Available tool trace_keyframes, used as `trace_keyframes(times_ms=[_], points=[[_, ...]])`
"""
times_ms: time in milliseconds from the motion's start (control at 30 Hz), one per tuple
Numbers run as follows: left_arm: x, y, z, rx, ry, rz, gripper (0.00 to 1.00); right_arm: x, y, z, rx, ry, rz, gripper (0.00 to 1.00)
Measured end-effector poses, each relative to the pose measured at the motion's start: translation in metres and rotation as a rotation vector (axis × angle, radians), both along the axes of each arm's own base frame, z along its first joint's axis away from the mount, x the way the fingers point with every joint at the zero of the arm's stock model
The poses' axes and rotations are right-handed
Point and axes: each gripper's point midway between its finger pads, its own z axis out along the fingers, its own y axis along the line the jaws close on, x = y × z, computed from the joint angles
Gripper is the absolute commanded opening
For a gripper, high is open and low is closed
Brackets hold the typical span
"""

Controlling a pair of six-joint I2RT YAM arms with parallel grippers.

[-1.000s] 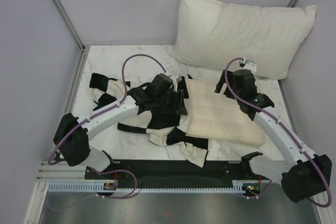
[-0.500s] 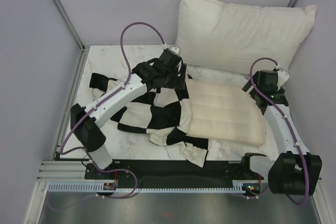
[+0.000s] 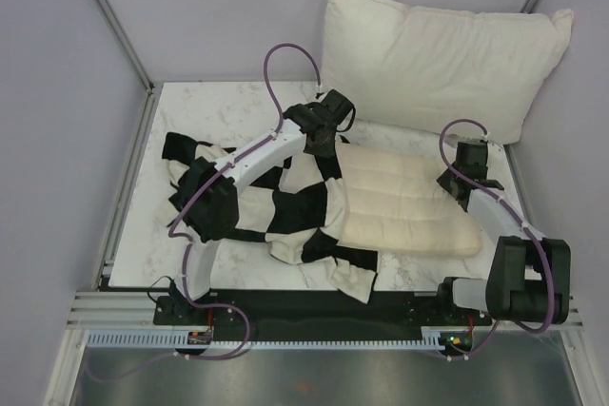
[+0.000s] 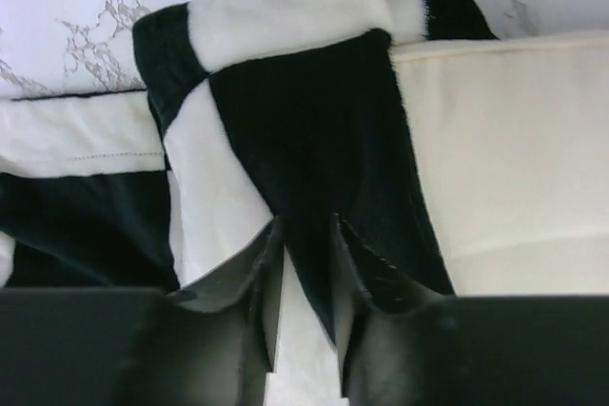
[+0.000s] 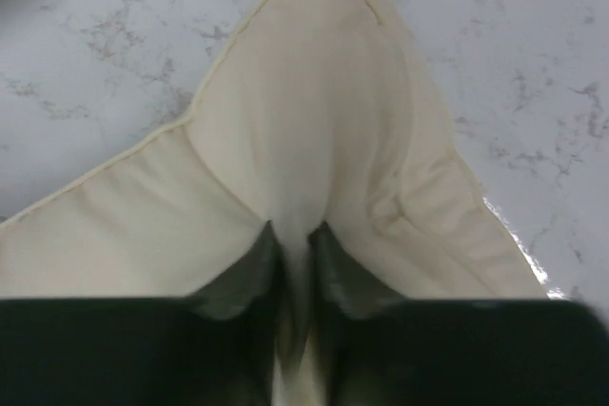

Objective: Put the pillow into the pillowcase

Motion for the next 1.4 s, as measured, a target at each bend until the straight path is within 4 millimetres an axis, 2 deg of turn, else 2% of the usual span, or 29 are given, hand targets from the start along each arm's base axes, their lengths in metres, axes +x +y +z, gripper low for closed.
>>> trace_keyframes(times_ms=[33,67,200,300,433,500,533,633,700,733,767,800,900,933,1033,1133,1233,1300,1367,1400], points=[[0.003,0.003,-0.004,0.009,0.006,0.003,0.2,-0.001,0.005,-0.002,0.011,-0.015,0.008,0.0],[0.005,0.007,-0.007,0.015,0.012,0.008,0.14,-0.001,0.012,-0.001,0.009,-0.038,0.028,0.0],[0.016,0.024,-0.01,0.03,0.025,0.025,0.04,-0.01,0.056,0.011,-0.024,-0.101,0.165,0.0],[0.026,0.042,-0.01,0.035,0.034,0.047,0.02,-0.034,0.092,0.016,-0.016,-0.115,0.299,0.0],[0.029,0.064,-0.007,0.036,0.044,0.063,0.02,-0.069,0.121,0.028,0.023,-0.136,0.447,0.01],[0.024,0.065,-0.002,0.027,0.047,0.043,0.02,-0.082,0.132,0.03,0.049,-0.135,0.506,0.48],[0.02,0.063,0.002,0.014,0.049,0.024,0.02,-0.09,0.138,0.028,0.06,-0.115,0.539,0.92],[0.008,0.058,0.008,-0.007,0.052,-0.021,0.04,-0.103,0.15,0.026,0.082,-0.069,0.607,0.98],[-0.002,0.058,0.008,-0.002,0.056,-0.04,0.24,-0.104,0.153,0.034,0.075,-0.065,0.625,0.98],[-0.008,0.058,0.006,0.006,0.059,-0.053,0.35,-0.103,0.153,0.041,0.067,-0.07,0.628,0.98],[-0.014,0.06,0.005,0.015,0.063,-0.061,0.54,-0.099,0.153,0.053,0.053,-0.082,0.632,0.98],[-0.02,0.063,0.003,0.029,0.066,-0.067,0.6,-0.094,0.154,0.065,0.042,-0.105,0.639,0.98],[-0.034,0.073,0.002,0.059,0.071,-0.064,0.74,-0.073,0.161,0.1,-0.001,-0.167,0.684,0.98],[-0.034,0.074,0.004,0.063,0.067,-0.063,0.74,-0.064,0.165,0.111,-0.016,-0.186,0.702,0.98],[-0.033,0.077,0.014,0.067,0.039,-0.059,0.76,-0.034,0.182,0.125,-0.058,-0.186,0.787,0.98],[-0.027,0.075,0.025,0.065,0.01,-0.072,0.76,-0.009,0.202,0.113,-0.084,-0.133,0.897,0.98],[-0.017,0.068,0.036,0.053,-0.021,-0.086,0.75,0.013,0.22,0.083,-0.092,-0.045,0.991,0.98],[-0.009,0.061,0.042,0.044,-0.04,-0.093,0.75,0.017,0.229,0.058,-0.074,0.009,1.038,0.98],[-0.003,0.057,0.041,0.048,-0.044,-0.1,0.75,0.014,0.236,0.031,-0.037,0.073,1.081,0.98],[0.0,0.054,0.038,0.052,-0.041,-0.104,0.75,0.013,0.238,0.024,-0.026,0.089,1.091,0.98]])
